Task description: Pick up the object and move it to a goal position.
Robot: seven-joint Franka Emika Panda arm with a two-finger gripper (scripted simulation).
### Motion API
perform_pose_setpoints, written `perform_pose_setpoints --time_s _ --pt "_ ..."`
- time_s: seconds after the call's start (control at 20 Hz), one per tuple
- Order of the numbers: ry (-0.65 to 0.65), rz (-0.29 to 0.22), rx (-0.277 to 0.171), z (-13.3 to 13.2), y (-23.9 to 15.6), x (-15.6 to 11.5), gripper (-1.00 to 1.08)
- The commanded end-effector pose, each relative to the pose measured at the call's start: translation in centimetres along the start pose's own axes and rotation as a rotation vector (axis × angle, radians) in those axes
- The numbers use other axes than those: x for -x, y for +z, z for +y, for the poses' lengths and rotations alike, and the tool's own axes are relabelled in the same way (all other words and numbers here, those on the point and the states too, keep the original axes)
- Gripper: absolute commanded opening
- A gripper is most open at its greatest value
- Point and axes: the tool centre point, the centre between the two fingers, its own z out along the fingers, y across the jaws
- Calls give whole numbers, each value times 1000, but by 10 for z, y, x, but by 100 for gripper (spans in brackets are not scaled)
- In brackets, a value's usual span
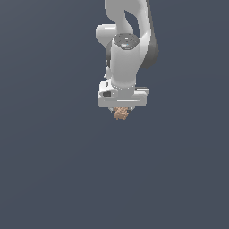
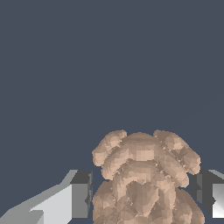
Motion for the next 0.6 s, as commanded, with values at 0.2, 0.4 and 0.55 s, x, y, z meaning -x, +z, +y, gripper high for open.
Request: perform_pose_setpoints --time_s 0.2,0.4,0.55 --pt "0 -1 0 -27 -65 -14 -100" --pt "0 -1 0 -43 -104 -23 -100" --pt "0 -1 0 -55 -132 -30 -100"
